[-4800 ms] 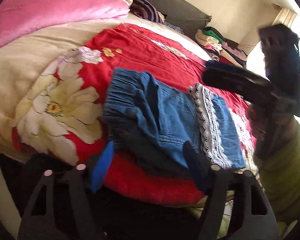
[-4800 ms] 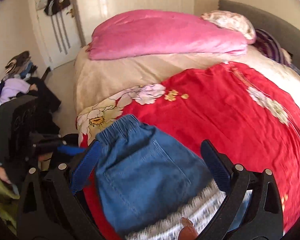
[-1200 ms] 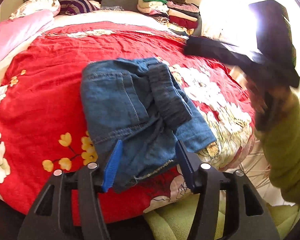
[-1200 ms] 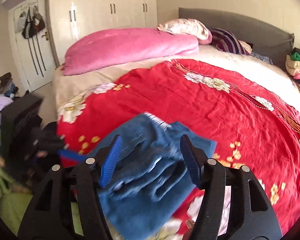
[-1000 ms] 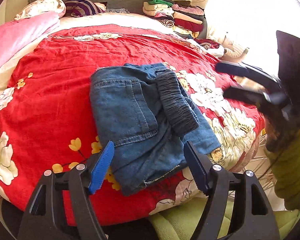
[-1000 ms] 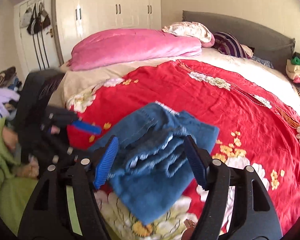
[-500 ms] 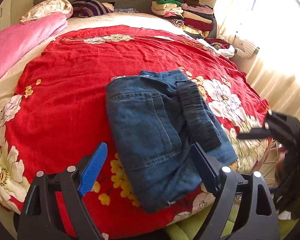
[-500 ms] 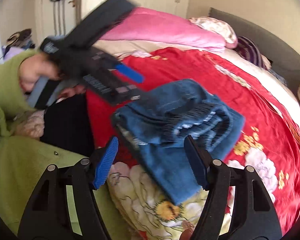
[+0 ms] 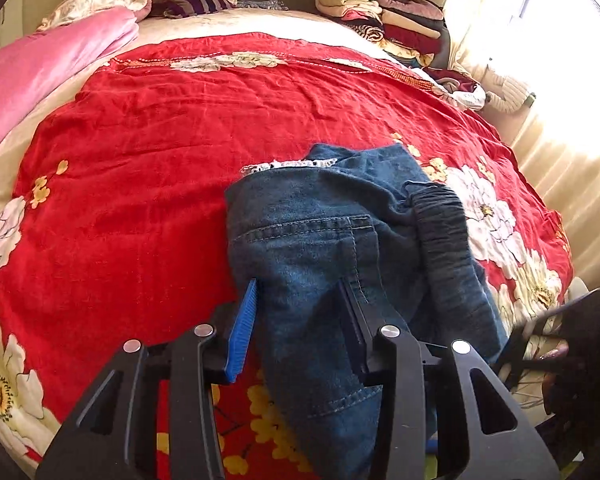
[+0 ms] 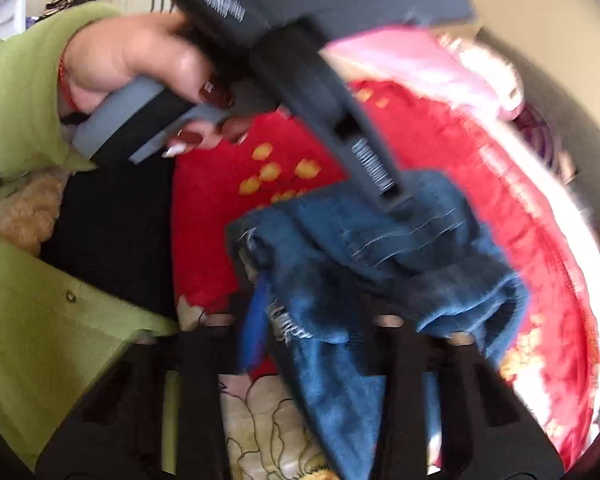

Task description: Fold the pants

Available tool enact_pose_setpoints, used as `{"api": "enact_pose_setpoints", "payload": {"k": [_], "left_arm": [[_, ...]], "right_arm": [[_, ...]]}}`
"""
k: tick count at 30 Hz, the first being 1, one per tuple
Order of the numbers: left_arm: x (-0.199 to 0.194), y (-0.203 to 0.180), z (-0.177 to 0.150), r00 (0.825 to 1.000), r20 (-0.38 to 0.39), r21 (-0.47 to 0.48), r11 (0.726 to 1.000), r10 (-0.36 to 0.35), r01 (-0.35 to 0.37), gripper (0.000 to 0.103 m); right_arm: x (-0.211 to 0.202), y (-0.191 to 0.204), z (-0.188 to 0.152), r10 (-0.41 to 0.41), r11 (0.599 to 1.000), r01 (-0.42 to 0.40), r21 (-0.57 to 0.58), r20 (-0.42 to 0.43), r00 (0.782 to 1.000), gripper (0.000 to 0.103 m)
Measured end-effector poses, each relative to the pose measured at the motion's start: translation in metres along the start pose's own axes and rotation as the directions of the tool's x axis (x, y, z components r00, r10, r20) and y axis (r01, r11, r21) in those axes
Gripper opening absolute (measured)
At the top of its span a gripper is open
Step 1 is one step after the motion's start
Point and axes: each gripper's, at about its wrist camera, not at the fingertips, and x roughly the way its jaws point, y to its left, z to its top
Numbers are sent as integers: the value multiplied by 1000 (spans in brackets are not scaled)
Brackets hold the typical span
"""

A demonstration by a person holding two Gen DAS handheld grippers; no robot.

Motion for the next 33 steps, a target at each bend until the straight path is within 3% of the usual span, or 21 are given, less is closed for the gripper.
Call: {"api": "enact_pose_setpoints", "payload": {"k": [4,10,12,14,16,18,24,26,29,31,33], "left_arm": [[2,2,0,1000,8,-6,1000,-2,2,41],[-1,-1,-1,1000,22,-3,1000,6,-6,41],[-4,-2,-2,1000,27,-1,1000,7,-7,41],[-6,-4,-1,999,31,3,1000,8,-9,40],[-9,-5,-1,999,37,4,1000,7,-8,40],[-12,-8,-2,999,45,10,1000,8,-8,40],[-21,-13,-4,998,66,14,1000,4,-5,47],[-26,-15,-5,997,78,17,1000,9,-11,54],[-32,-18,-5,995,95,26,999,16,-19,58],[-37,-20,-6,994,106,26,999,15,-18,63],[-42,-20,-7,993,120,23,1000,13,-16,67]], "right_arm": [[-7,11,-7,85,996,-85,-27,-25,996,2],[17,20,-25,94,996,-92,19,-125,988,3],[8,20,-24,131,991,-127,50,-92,987,5],[-12,15,-21,138,987,-135,85,-26,990,12],[-34,10,-18,119,986,-122,113,33,992,27],[-54,6,-17,108,984,-119,133,88,990,32],[-103,-15,-13,-48,971,-6,240,217,975,56],[-115,-33,-17,-97,955,20,296,250,963,60],[-123,-56,-23,-183,926,73,369,272,945,65],[-126,-66,-25,-228,906,100,411,275,934,76],[-129,-74,-30,-269,883,122,454,275,923,78]]}}
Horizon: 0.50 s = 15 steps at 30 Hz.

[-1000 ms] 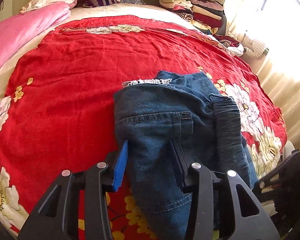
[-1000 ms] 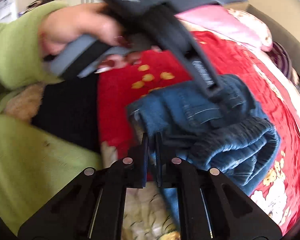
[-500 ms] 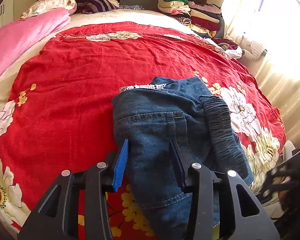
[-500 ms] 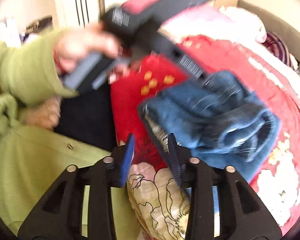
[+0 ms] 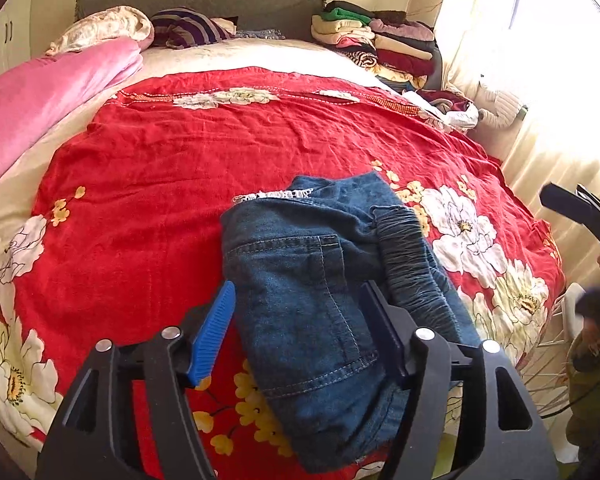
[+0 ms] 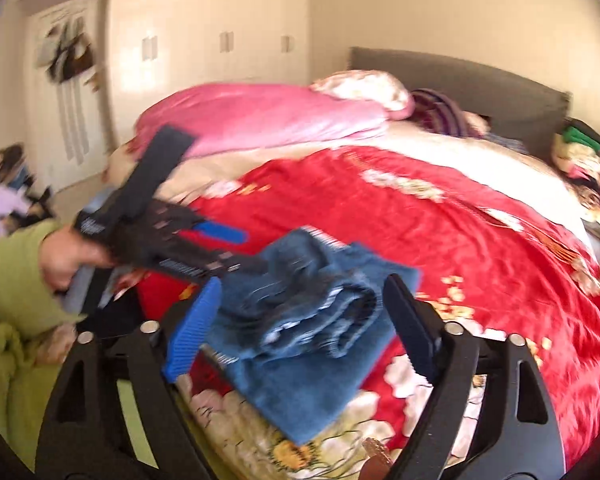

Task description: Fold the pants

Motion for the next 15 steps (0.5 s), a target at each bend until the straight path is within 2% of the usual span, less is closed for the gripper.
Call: {"api": "enact_pose_setpoints", "payload": {"k": [3,5,9,10,15], "left_arm": [[-7,-1,-1,1000,16,0,1000,2,-2,74],[-11,-1,-1,1000,28,-1,1000,9,-9,84],[-19,-1,-2,998,50,-3,999,42,-42,89],[-20,0,-2,998,53,-5,999,44,-44,94],[-16,7,-4,997,49,-22,998,59,-58,94]], "right_arm": [[-3,-16,1,-43,997,42,57,19,999,83],[-1,-20,0,-63,995,61,78,20,998,86],[3,-29,-2,-105,989,103,110,14,994,89],[4,-31,-3,-112,987,110,119,11,994,90],[13,-37,-9,-142,978,144,147,-25,990,90]]}}
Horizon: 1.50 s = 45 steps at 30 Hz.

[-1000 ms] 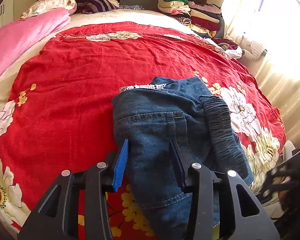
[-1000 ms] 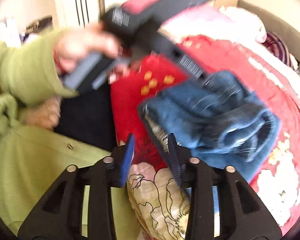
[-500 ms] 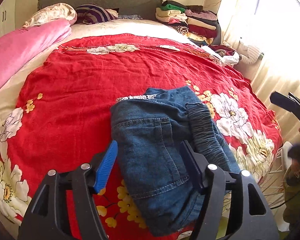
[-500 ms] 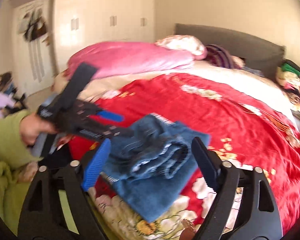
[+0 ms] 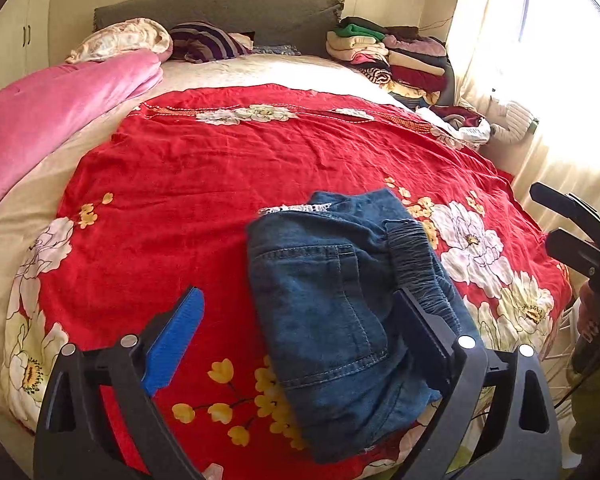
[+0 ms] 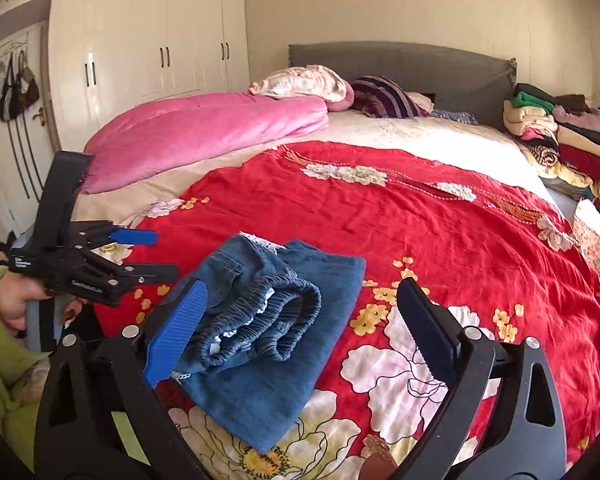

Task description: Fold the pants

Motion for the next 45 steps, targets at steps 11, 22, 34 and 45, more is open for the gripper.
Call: {"api": "enact_pose_setpoints", "payload": {"k": [11,22,34,45], "left_arm": [[26,15,-11,998,-58,-48,999,17,-20,94],[44,22,-22,993,-104,-125,991,-64,50,94],[61,18,-25,988,-113,-150,985,-102,84,87],[68,-6,-19,988,-106,-84,991,-109,100,49]], "right_arm": [[50,-20,-20,-9,989,31,145,-151,989,81],[71,-31,-37,67,962,-2,272,-229,971,66],[111,-34,-51,216,923,-94,374,-300,929,58],[118,-27,-53,232,935,-138,328,-270,935,44]]}}
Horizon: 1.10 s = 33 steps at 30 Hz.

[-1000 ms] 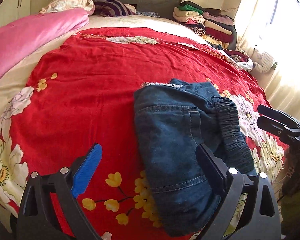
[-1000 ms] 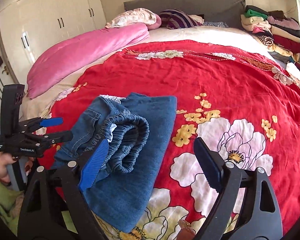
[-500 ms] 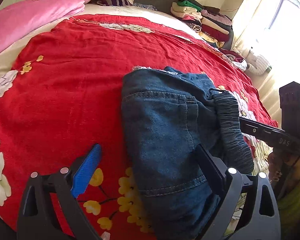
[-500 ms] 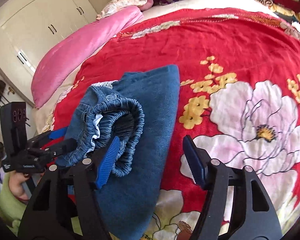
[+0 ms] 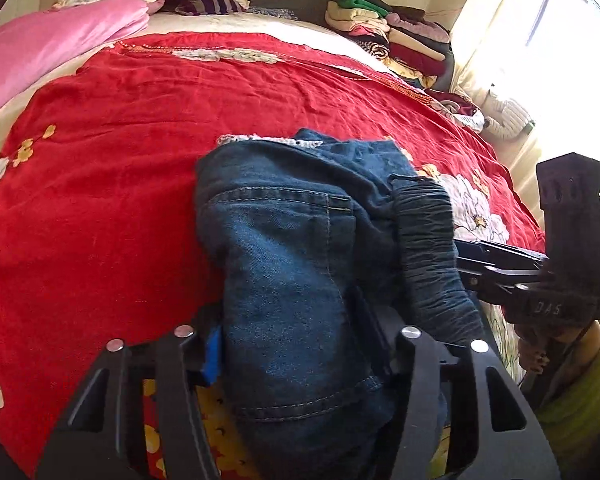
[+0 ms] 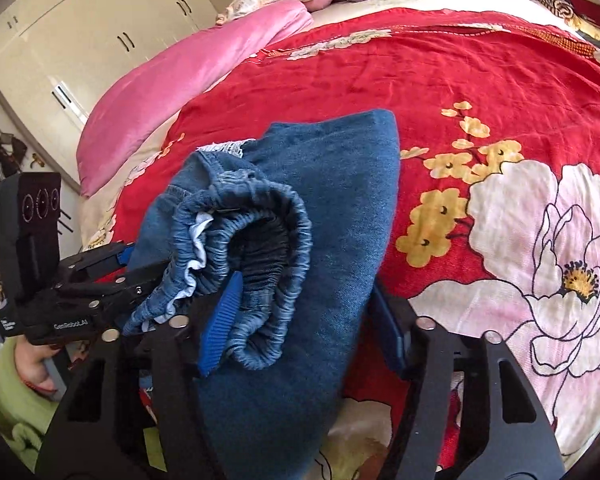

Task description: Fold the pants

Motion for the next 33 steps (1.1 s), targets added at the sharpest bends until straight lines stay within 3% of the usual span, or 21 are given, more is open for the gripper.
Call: {"api": "enact_pose_setpoints", "payload": {"k": [1,3,6,10,19,33], "left_arm": [[-2,-2,1,1000,2,9,1000,4,-4,46],[-6,-5,1,1000,1,20,1000,7,-7,43],[-16,-8,4,1000,12,40,999,2,-3,36],[-31,-7,13,999,43,36,999,-17,16,34],[-40,1,45,993,113,41,998,42,-47,34],[-21,24,99,985,154,37,996,80,-87,34]], "right_arm": [[-1,3,-1,11,1000,-11,-11,3,1000,32],[-4,13,-1,-1,999,2,-53,17,1000,24],[-12,27,2,-24,995,29,-99,52,998,20],[-28,45,11,-18,987,34,-156,104,994,20],[-30,67,55,-17,964,67,-259,190,982,20],[2,57,107,-39,966,94,-242,223,974,20]]}}
